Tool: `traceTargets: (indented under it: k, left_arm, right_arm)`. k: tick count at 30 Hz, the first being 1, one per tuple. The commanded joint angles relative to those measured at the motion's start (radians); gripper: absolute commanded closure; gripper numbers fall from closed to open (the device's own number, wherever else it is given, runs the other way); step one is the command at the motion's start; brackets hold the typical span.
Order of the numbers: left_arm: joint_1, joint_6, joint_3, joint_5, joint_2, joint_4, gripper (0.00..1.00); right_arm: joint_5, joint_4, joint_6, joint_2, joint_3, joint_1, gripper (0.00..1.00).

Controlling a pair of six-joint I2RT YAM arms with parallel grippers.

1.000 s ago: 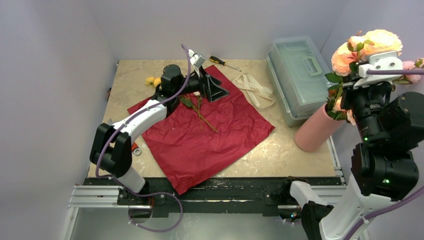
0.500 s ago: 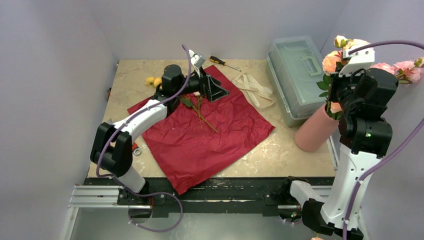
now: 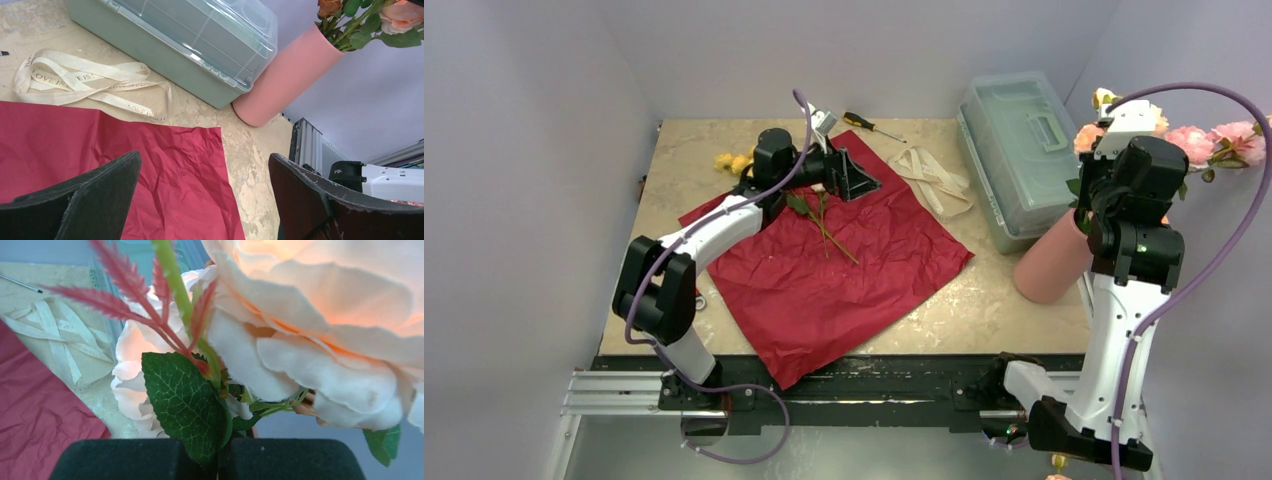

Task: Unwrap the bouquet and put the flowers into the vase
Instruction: Insert the fake flower into the vase.

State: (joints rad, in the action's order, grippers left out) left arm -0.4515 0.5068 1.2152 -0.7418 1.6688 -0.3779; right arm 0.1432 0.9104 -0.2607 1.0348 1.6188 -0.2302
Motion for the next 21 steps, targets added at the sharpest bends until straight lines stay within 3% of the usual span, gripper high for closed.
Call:
traceTargets:
  k: [1, 7, 15, 21]
  left_arm:
    - [0.015, 0.011, 0.055, 0.029, 0.015, 0.005, 0.0]
    - [0.028, 0.004, 0.056, 0.06, 0.016, 0.064, 0.0]
    - [0.04, 0.025, 0.066, 0.074, 0.029, 0.088, 0.0]
    - [0.042, 0.033, 0.069, 0.077, 0.033, 0.112, 0.0]
  right_arm:
    - [0.058, -0.019, 0.034, 0.018, -0.034, -0.003, 1.0]
    - [0.092, -0.011, 0.074, 0.051, -0.051, -0.004, 0.98]
    - [0.102, 0.058, 0.107, 0.05, 0.0, -0.004, 0.56]
    - [0.093, 0.151, 0.109, 0.035, 0.088, -0.004, 0.3]
